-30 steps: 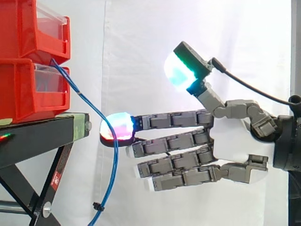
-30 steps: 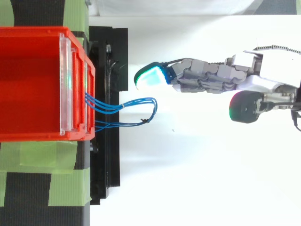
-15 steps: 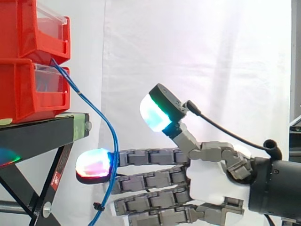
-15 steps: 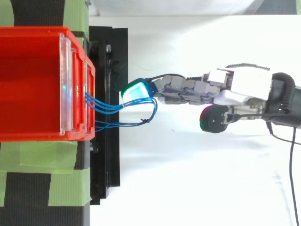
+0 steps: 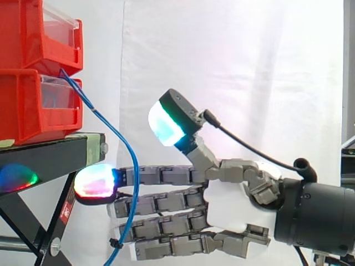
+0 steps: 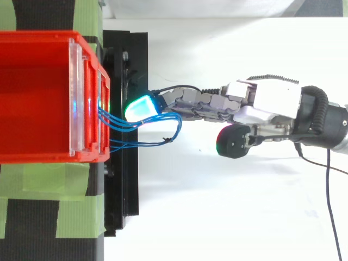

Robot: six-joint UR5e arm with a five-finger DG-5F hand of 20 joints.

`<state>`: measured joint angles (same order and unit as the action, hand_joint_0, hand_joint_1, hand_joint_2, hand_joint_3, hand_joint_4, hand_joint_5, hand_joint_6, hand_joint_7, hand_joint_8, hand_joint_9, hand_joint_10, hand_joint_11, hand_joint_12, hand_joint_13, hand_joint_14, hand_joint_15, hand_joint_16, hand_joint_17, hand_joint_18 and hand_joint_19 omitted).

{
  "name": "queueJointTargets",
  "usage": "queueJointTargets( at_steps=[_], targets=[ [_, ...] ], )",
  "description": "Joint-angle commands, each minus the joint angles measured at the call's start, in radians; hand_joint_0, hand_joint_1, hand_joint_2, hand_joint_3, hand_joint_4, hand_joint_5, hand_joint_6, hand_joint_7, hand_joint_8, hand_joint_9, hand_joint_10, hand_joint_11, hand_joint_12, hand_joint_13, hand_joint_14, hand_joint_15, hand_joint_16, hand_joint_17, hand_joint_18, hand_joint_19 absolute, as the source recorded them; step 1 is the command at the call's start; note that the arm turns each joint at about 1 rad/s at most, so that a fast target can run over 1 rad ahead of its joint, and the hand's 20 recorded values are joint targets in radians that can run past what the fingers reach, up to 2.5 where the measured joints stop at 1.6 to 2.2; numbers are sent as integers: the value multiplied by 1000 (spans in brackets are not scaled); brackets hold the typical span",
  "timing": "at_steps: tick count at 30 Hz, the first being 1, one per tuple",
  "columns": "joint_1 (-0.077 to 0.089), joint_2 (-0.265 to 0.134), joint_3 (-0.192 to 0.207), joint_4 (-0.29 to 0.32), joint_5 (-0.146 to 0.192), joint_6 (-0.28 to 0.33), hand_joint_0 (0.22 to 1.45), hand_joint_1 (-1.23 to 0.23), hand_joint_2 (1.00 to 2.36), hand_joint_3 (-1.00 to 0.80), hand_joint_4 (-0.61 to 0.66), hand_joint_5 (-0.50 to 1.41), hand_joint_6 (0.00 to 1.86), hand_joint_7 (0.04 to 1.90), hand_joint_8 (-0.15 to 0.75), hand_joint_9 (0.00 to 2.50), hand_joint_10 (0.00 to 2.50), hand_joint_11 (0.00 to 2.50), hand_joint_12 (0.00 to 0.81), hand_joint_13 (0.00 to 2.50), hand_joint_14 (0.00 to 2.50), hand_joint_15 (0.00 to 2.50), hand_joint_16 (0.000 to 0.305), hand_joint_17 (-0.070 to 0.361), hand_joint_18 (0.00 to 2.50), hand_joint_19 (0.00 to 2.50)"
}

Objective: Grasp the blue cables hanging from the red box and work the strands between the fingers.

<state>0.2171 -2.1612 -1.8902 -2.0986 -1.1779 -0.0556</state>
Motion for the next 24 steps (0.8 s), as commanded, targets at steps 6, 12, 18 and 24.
queueJointTargets(
  at_steps=[6,12,18,24],
  targets=[
    [-9,-75,77,-6,-46,88,626,-343,1000,-1000,112,-477,5,671,284,0,3,195,360,0,5,236,72,162,0,224],
    [-9,-75,79,-23,-57,92,629,-344,1000,-1000,115,-474,5,670,289,0,2,204,362,0,5,247,72,162,0,243],
    [-10,-74,79,-64,-86,97,629,-344,1000,-1000,118,-470,5,669,289,1,3,212,365,0,5,247,71,160,0,250],
    [-12,-74,79,-67,-121,97,632,-346,1000,-1000,119,-467,5,676,291,11,3,220,364,0,5,257,72,161,0,260]
  ],
)
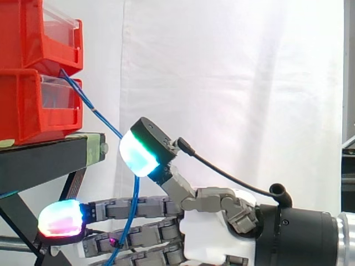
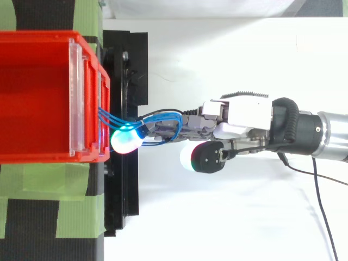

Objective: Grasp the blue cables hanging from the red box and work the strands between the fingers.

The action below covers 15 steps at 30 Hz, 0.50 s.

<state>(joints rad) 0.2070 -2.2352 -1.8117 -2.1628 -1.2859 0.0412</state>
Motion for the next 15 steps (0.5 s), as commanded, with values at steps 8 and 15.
queueJointTargets(
  at_steps=[8,15],
  targets=[
    [-9,11,0,-3,-19,0,634,-345,1000,-1000,120,-464,5,675,292,18,3,230,366,0,6,261,72,161,0,270],
    [-17,40,0,-23,-24,-3,636,-347,1000,-1000,122,-459,5,679,293,27,3,229,366,0,5,259,72,161,0,275]
  ],
)
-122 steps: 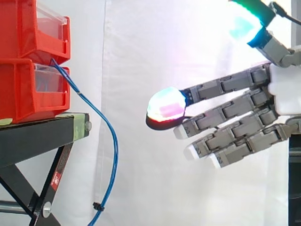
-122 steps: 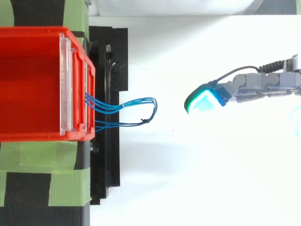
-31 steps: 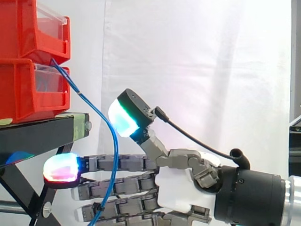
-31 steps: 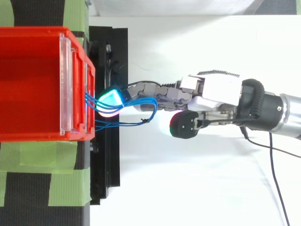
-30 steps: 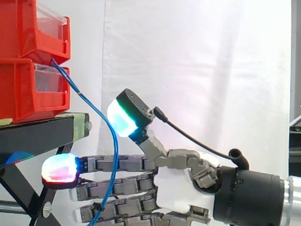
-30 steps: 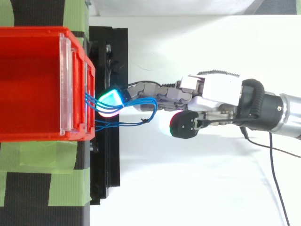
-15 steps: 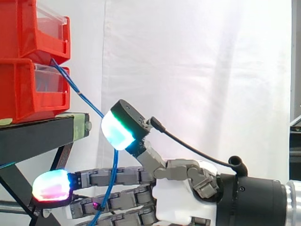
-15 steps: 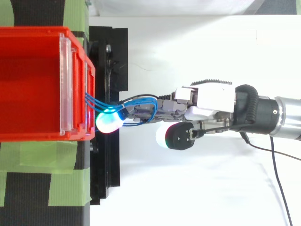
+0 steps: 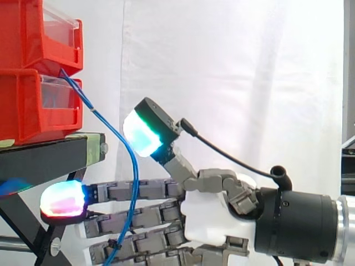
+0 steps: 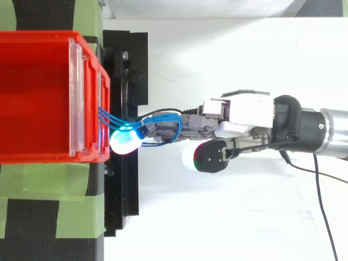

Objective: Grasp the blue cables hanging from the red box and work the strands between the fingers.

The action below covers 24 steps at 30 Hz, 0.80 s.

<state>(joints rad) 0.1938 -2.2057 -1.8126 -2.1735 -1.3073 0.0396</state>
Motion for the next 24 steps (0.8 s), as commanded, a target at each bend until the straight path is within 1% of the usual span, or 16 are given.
queueJointTargets(
  at_steps=[1,5,8,11,14,15,16,24],
  targets=[
    [-8,17,1,-31,-10,-1,636,-346,1000,-1000,122,-459,5,679,293,27,3,229,367,0,6,264,72,162,0,275],
    [-14,20,1,-40,-26,-1,636,-347,1000,-1000,124,-458,5,677,294,28,3,229,367,0,6,267,72,162,0,277],
    [-19,24,-1,-40,-30,-1,638,-348,1000,-1000,124,-457,6,676,295,34,3,244,366,0,6,267,71,160,0,281],
    [-27,44,-1,-60,-41,-9,639,-350,1000,-1000,126,-452,5,682,300,65,4,283,369,0,7,279,71,160,0,284],
    [-37,63,-1,-100,-52,-13,641,-353,1000,-1000,131,-445,5,686,310,105,5,338,368,0,6,279,71,159,0,291],
    [-39,66,-1,-104,-55,-13,643,-353,1000,-1000,131,-443,6,685,312,113,5,335,367,0,6,288,71,160,0,298],
    [-42,69,-1,-112,-58,-15,641,-380,1000,-1000,143,-413,4,665,324,176,4,304,377,29,5,250,72,162,17,261],
    [-53,84,-1,-131,-69,-21,646,-383,1000,-1000,151,-400,5,668,341,256,6,373,381,90,6,276,71,159,83,286]
  ],
)
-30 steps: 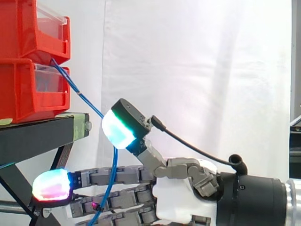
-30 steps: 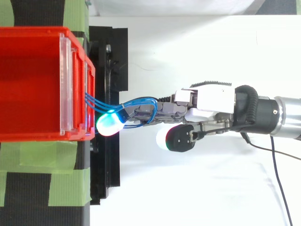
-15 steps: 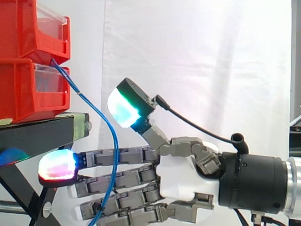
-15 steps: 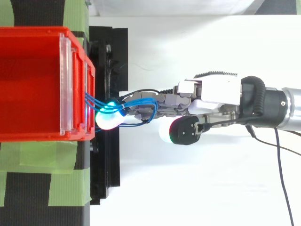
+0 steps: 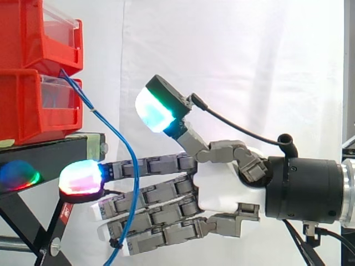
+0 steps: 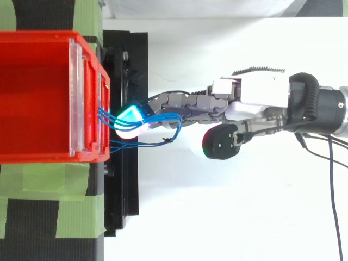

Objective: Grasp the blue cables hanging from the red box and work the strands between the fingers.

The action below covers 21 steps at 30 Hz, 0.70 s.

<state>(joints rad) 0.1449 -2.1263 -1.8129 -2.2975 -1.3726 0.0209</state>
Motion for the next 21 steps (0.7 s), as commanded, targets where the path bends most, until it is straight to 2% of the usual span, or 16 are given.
queueJointTargets(
  at_steps=[1,5,9,15,21],
  targets=[
    [-5,5,1,-7,-5,-2,646,-384,1000,-1000,152,-397,4,665,342,267,5,385,380,103,6,277,70,158,101,287],
    [-8,5,0,-7,-8,-1,648,-384,1000,-1000,154,-390,4,667,346,300,6,410,385,152,7,308,70,157,157,308],
    [-11,23,0,-10,-13,-2,654,-409,1000,-1000,167,-356,4,651,352,365,6,382,389,233,7,294,69,156,266,283],
    [-11,49,1,-79,-13,-24,657,-411,1000,-1000,173,-344,4,653,364,415,7,421,392,281,8,314,69,154,320,312],
    [-11,49,0,-88,-14,-25,662,-409,1000,-1000,180,-332,5,657,368,468,8,462,395,339,9,341,68,152,364,333]
  ],
)
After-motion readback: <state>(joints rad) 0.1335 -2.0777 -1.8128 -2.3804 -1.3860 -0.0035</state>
